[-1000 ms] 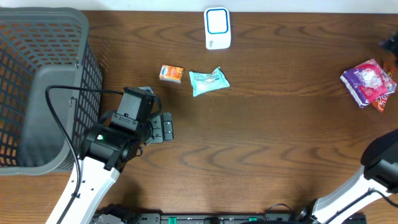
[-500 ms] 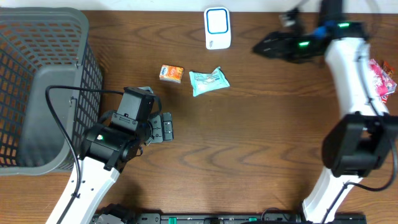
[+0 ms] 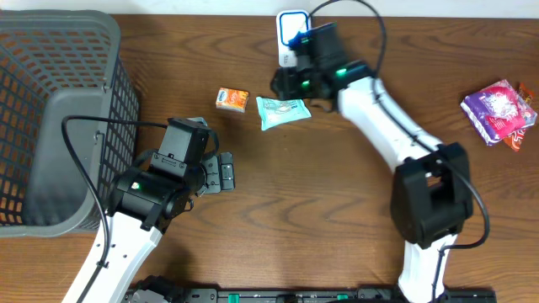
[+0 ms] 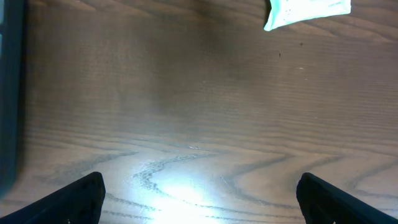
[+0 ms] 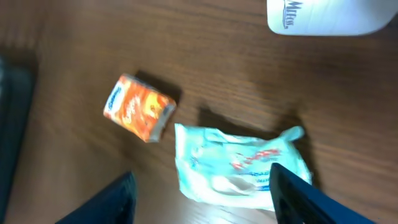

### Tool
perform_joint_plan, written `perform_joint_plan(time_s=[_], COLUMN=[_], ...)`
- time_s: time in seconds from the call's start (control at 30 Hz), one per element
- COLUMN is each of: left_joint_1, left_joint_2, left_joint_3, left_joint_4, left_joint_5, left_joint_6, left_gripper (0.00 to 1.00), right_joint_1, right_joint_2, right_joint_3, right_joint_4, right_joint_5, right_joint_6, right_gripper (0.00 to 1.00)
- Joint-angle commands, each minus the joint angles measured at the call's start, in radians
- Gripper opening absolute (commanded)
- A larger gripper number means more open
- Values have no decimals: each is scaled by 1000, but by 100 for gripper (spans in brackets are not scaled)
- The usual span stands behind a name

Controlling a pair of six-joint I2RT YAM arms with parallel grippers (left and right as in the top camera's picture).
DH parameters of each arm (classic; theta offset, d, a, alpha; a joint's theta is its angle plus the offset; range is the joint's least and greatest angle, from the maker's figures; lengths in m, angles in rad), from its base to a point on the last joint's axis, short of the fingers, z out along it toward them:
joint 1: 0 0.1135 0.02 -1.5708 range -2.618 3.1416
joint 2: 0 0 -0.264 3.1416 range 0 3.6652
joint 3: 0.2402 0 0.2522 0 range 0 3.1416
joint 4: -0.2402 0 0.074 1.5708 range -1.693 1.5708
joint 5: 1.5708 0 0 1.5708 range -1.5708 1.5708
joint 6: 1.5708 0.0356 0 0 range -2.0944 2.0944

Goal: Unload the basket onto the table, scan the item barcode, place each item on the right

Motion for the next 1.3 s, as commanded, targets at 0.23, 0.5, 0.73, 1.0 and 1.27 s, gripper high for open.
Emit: perform_joint_plan(time_s=[0.23, 0.5, 0.73, 1.0, 1.27], left_joint_1=[5, 5, 5, 5, 5], left_joint_2=[1, 1, 1, 1, 1], left_joint_3=[1, 1, 1, 1, 1], left_joint_4=[-3, -3, -3, -3, -3], left_joint_5=[-5, -5, -5, -5, -5], left_joint_6=[13, 13, 13, 13, 13], left_gripper=[98, 98, 98, 98, 98], right_joint_1=[154, 154, 123, 49, -26], right_joint_2=[89, 179, 150, 50, -94], right_joint_3=[-6, -5, 10, 43, 49], right_joint_4=[16, -40, -238, -331, -449], right_joint_5=[497, 494, 497, 448, 269], right_joint_6=[500, 571, 560, 334, 333], right_gripper=[47, 39, 40, 56, 72])
